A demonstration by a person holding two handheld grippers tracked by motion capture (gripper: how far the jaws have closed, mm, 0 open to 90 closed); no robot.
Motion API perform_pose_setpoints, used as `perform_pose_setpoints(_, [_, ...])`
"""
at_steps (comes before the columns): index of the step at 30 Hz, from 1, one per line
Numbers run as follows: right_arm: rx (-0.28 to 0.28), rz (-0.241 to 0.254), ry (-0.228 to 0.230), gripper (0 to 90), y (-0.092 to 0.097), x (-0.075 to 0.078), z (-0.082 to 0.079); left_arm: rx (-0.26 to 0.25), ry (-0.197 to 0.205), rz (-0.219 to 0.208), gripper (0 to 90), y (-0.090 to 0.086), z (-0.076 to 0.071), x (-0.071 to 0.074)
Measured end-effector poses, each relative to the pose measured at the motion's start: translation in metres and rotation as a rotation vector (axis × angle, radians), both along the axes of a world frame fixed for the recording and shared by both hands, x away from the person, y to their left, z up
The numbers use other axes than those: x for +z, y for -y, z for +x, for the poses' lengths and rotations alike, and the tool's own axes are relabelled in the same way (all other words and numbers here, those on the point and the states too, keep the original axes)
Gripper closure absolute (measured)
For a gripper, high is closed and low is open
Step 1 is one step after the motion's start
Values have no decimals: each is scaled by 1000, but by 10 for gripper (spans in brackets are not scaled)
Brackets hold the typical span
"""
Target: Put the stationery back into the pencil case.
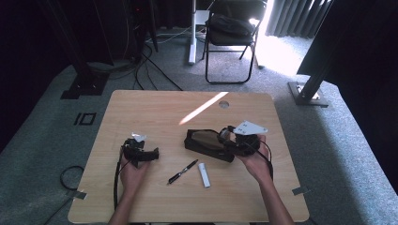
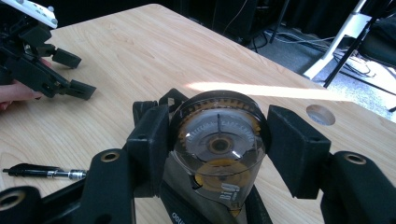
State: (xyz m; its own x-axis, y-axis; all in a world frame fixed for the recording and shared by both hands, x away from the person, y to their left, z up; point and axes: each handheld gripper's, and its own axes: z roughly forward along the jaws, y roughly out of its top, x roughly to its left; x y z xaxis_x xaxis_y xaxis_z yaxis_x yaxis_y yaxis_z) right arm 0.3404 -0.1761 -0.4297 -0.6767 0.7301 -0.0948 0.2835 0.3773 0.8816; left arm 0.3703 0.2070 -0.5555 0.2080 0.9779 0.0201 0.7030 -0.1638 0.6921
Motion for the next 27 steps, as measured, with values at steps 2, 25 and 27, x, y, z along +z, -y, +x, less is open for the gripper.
perform_pose_setpoints(2, [1, 5, 1, 414, -1, 0, 1, 0, 0, 0, 13, 0, 0, 0])
perform_pose_setpoints(25, [-10, 19, -19, 414, -6, -1, 13, 0, 1, 0, 13, 0, 0, 0])
perform_pose_setpoints(27, [-13, 22, -25, 414, -7, -2, 15, 0, 1, 0, 13, 0, 0, 0])
